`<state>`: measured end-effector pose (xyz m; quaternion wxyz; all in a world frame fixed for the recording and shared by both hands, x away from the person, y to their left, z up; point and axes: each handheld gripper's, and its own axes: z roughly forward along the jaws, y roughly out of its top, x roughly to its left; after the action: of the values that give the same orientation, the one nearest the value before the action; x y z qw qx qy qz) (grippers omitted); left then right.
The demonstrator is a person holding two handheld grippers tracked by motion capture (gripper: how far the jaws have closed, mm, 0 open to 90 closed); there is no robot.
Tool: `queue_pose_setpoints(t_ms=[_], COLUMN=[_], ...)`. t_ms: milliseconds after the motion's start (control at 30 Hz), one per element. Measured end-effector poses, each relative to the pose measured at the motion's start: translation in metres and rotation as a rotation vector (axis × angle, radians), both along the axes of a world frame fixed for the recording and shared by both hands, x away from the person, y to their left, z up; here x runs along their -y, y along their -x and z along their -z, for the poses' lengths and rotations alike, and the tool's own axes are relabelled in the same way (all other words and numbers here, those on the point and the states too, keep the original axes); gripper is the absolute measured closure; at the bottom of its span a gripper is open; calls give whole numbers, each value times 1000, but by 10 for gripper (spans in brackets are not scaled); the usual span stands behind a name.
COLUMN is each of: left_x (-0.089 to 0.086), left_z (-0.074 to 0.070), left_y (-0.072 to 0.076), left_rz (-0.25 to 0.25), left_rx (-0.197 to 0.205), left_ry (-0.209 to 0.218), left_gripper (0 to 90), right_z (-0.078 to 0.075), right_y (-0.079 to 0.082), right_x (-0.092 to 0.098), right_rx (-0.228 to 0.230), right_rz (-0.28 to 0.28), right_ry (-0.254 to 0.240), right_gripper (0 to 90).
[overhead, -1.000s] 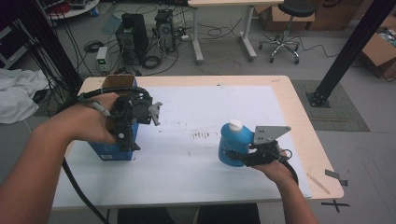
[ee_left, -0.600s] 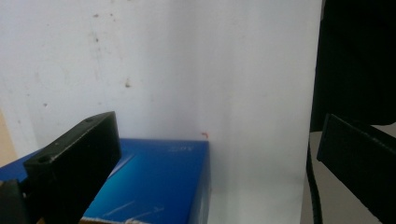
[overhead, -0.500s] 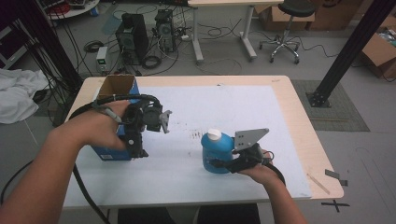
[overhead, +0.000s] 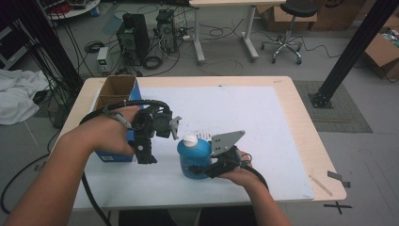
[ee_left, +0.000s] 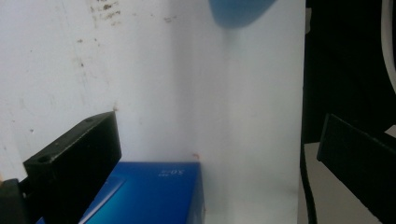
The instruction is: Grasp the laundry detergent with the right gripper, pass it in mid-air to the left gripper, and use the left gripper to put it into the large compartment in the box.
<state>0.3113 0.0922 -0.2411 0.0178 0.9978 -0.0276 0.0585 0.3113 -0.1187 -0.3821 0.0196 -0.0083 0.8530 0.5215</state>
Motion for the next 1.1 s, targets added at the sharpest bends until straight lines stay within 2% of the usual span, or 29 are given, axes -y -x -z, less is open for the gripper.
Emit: queue_pose_setpoints(t_ms=[400, 500, 667, 700, 767, 967, 1100], left_x=[11, 15, 24, 25, 27, 28, 27], left_z=[4, 5, 11, 12, 13, 18, 18], left_y=[3, 3, 3, 3, 3, 3, 3], left_rz=[13, 19, 32, 32, 34, 33, 26], left_rx=[-11, -13, -24, -25, -28, -37, -33], left_ry=[8, 8, 5, 4, -1, -3, -8], left_gripper=[1, 1, 1, 1, 1, 1, 1], right_z=[6, 9, 14, 14, 14, 10, 9], right_y=[-6, -8, -9, -10, -9, -8, -8], right_x=[-37, -42, -52, -53, -56, -64, -68], right_rx=[-26, -44, -50, -39, -50, -29, -36], right_rz=[-48, -57, -62, -67, -69, -82, -85], right_ry=[-15, -23, -18, -20, -31, -37, -30], right_gripper=[468, 468, 467, 467, 467, 467, 467])
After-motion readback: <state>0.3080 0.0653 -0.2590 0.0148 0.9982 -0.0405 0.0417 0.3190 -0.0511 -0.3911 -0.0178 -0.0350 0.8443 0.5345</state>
